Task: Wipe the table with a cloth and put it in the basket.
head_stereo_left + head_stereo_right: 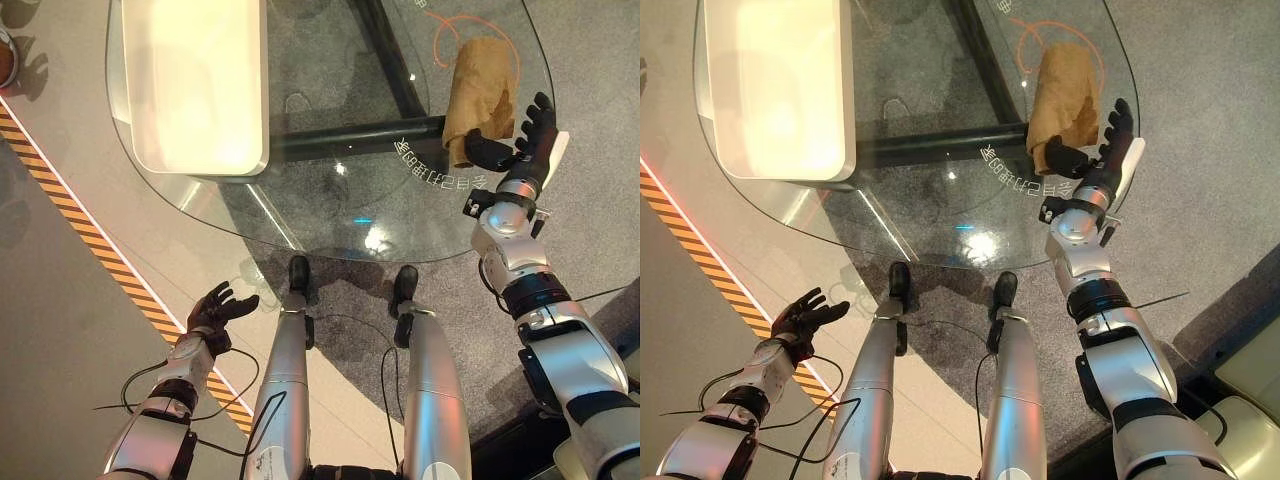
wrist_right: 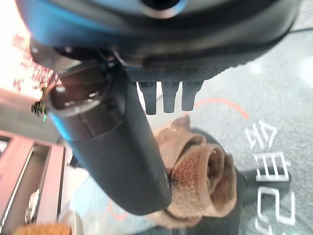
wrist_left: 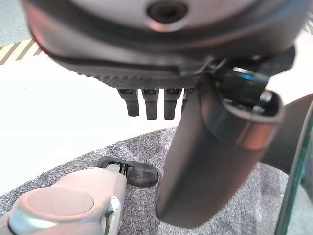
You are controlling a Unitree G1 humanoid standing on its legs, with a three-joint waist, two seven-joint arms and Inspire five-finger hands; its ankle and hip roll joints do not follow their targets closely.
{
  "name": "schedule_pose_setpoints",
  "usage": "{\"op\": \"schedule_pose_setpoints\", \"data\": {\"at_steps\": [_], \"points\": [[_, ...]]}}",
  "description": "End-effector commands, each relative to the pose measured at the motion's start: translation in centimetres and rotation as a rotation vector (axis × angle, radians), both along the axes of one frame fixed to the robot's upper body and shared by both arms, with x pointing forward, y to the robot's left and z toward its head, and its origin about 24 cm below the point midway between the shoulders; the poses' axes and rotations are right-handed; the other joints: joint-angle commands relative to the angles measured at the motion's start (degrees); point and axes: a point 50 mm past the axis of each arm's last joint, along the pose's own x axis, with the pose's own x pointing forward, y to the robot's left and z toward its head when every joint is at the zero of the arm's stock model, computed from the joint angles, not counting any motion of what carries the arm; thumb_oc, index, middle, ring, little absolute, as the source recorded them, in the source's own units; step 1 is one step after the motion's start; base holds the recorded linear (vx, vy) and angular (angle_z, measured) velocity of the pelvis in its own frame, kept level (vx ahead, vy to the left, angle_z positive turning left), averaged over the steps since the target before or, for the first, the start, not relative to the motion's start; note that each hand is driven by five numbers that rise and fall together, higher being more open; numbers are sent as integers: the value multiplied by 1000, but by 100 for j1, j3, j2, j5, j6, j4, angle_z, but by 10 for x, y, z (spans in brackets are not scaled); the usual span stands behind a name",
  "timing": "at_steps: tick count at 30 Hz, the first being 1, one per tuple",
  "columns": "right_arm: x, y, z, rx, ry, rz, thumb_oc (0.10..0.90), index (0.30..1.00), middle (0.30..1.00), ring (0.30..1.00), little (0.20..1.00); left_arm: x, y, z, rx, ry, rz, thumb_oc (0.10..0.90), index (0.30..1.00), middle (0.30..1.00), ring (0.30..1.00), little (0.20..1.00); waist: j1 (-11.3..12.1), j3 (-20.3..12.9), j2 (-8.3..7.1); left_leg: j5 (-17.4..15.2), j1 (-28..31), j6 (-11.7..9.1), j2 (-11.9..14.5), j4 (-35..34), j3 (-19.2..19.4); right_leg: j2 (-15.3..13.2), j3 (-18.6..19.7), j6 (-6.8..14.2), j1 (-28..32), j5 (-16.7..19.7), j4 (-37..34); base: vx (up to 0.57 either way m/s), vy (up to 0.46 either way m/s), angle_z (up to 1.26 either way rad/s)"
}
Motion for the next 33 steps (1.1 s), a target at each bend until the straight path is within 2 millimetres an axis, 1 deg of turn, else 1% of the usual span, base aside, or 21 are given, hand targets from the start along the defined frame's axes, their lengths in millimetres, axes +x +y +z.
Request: {"op": "schedule_pose_setpoints", "data": {"at_steps": [1, 8, 13, 20, 26, 30, 33], "points": [[-2, -8, 48, -117, -136, -9, 800, 900, 900, 900, 900, -8, 4, -7, -12, 7, 50, 800, 900, 900, 900, 900, -54, -134, 190, -272, 48, 484, -503, 142, 379, 350, -196, -200, 302, 164, -637, 0, 0, 0], [1, 0, 47, -157, -92, 8, 800, 900, 900, 900, 900, -12, -1, -12, -16, 17, 40, 800, 900, 900, 900, 900, -8, -134, 225, -269, 61, 508, -517, 150, 396, 333, -221, -208, 282, 157, -577, 6, 3, 1], [2, 2, 45, -168, -69, 5, 800, 900, 900, 900, 900, -12, -5, -13, -17, 19, 32, 800, 900, 900, 900, 900, 7, -134, 253, -259, 68, 529, -529, 157, 410, 330, -228, -215, 265, 156, -539, 0, 0, 0], [2, 5, 44, -159, -89, 28, 800, 900, 900, 900, 900, -14, -10, -16, -17, 24, 29, 800, 900, 900, 900, 900, 5, -134, 261, -258, 55, 539, -527, 167, 415, 341, -218, -209, 226, 159, -495, 0, 0, 0], [-1, 17, 48, -131, -131, 78, 800, 900, 900, 900, 900, -16, -13, -19, -20, 27, 27, 800, 900, 900, 900, 900, -18, -134, 276, -240, 84, 550, -532, 158, 440, 356, -199, -208, 226, 167, -472, 0, 0, 0], [-1, 18, 46, -120, -126, 83, 800, 900, 900, 900, 900, -16, -15, -19, -22, 26, 27, 800, 900, 900, 900, 900, -26, -134, 277, -239, 73, 556, -532, 167, 450, 357, -198, -208, 212, 162, -461, 0, 0, 0], [0, 17, 42, -141, -86, 75, 800, 900, 900, 900, 900, -16, -16, -19, -22, 29, 27, 800, 900, 900, 900, 900, -28, -134, 279, -233, 70, 557, -528, 163, 450, 360, -198, -207, 198, 165, -446, 0, 0, 0]]}}
